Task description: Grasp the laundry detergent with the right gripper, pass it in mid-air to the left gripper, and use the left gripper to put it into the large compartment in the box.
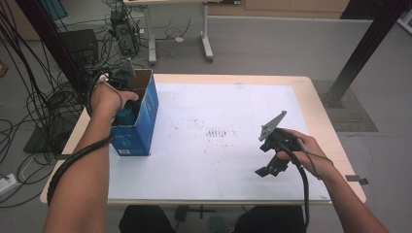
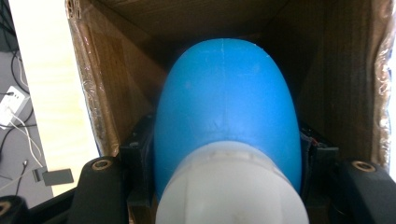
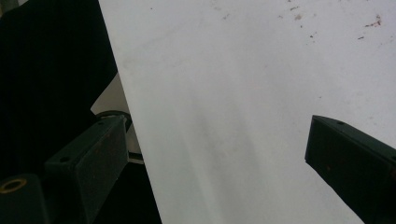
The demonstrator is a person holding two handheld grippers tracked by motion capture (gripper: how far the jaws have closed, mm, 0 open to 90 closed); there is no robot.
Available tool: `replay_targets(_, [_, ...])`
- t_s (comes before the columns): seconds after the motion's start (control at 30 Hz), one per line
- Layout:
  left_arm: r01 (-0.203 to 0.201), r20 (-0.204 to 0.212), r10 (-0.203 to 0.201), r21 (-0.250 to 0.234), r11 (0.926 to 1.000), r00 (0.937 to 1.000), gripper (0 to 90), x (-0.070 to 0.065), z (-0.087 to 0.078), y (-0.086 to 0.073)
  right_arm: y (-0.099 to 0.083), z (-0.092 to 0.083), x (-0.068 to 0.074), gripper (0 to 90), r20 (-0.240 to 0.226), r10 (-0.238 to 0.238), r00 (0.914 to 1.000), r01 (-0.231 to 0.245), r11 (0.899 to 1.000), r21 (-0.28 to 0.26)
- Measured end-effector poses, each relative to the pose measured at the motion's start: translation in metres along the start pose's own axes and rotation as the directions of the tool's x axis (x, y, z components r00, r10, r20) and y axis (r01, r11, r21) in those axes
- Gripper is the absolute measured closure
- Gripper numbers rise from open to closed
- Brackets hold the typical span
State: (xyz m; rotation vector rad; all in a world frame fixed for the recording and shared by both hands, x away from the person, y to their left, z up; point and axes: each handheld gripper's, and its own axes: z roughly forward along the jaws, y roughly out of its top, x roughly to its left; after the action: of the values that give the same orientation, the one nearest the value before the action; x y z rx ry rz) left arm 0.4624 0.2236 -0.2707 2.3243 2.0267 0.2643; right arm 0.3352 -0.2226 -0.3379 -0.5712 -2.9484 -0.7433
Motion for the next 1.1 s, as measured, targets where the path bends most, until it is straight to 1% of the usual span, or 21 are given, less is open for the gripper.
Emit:
replay_targets(0.13, [0.0,0.002,0.0,0.0,1.0,1.0,37.6,-0.0002,0.0001,0.0004,-0.0003,-0.0008,-0.0005,6.0,0.008,-0.001,1.0,0.001,1.0,-0.002])
replay_targets(0.37, [-0.003,0.008,0.003,-0.001,1.0,1.0,37.7,0.001,0.0001,0.0002,-0.0017,-0.0001,-0.0022,6.0,0.004,0.001,1.0,-0.001,1.0,-0.01])
replay_targets(0.4, [-0.003,0.008,0.003,-0.002,1.0,1.0,37.7,0.0011,0.0001,0.0001,-0.0019,0.0003,-0.0024,6.0,0.003,0.007,1.0,-0.007,1.0,-0.007])
replay_targets(0.7, [-0.005,0.001,0.005,-0.004,1.0,1.0,37.7,-0.0003,-0.0001,0.0001,-0.0022,0.0012,-0.0027,6.2,0.006,0.009,0.9999,-0.009,1.0,-0.007])
replay_targets(1.1, [0.002,0.004,-0.002,0.001,1.0,1.0,37.7,0.0004,-0.0002,-0.0002,-0.0032,-0.0007,-0.0018,6.2,0.011,0.009,0.9999,-0.008,1.0,-0.006])
